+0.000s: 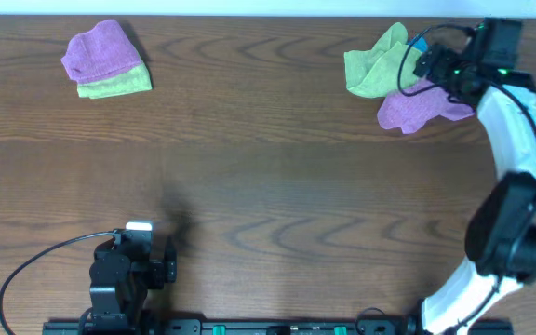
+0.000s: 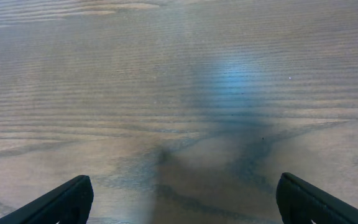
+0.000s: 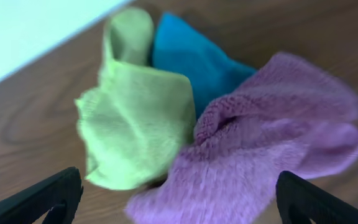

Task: Fold the cloth
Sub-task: 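Reach the right gripper to the purple cloth in the right pile, then grasp the purple cloth with the right gripper and lift it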

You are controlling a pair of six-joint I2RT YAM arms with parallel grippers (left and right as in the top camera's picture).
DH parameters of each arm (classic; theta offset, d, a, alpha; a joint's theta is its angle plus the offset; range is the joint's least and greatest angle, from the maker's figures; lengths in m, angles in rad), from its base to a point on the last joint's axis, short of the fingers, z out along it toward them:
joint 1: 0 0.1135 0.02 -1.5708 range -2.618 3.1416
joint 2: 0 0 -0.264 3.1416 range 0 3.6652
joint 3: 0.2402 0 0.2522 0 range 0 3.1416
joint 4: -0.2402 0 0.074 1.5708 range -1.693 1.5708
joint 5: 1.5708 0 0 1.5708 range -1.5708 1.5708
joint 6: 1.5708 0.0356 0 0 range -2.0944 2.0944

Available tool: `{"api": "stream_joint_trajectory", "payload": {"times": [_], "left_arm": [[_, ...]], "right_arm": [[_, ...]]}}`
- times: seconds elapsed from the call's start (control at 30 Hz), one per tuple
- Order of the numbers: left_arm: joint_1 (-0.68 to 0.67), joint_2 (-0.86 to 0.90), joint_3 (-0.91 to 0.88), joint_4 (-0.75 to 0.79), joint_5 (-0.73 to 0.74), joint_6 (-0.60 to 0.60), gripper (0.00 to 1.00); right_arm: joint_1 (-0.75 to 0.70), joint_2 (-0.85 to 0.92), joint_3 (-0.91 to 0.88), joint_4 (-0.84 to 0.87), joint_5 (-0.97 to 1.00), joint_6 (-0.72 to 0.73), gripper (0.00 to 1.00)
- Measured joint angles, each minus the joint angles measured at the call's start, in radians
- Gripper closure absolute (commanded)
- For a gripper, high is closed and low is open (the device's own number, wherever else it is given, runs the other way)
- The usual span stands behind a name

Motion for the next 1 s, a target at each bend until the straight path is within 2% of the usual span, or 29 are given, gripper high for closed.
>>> {"api": "stream_joint_trajectory", "payload": {"times": [0.13,0.27,0.3,0.43,0.47,0.53,0.8,1.0], "left_arm": [[0.000,0.000,0.000,0.000,0.000,0.000,0.04],[0.000,0.000,0.000,0.000,0.000,0.000,0.05],[0.000,0.000,0.000,0.000,0.000,0.000,0.05],[0.000,0.000,0.000,0.000,0.000,0.000,0.05],[0.000,0.000,0.000,0.000,0.000,0.000,0.05],[0.000,0.000,0.000,0.000,0.000,0.000,0.05],[0.000,0.000,0.000,0.000,0.000,0.000,0.05],[0.000,0.000,0.000,0.000,0.000,0.000,0.04]], "right_arm": [[0.018,0.078,0.000,0.024,0.004,0.027,0.04],[0.026,0.109,0.000,0.023,0.010,0.050,0.21],[0.026,0.109,0.000,0.024,0.016,0.058,0.32],[0.026,0.109,0.000,0.022,0.029,0.068,0.68],[0.026,0.109,0.000,0.019,0.031,0.065,0.82],[0.026,0.109,0.000,0.010,0.032,0.065,0.98],[0.026,0.071,0.000,-0.075,0.066,0.064,0.98],[0.026,-0.136,0.000,-0.187,0.117,0.027,0.98]]}}
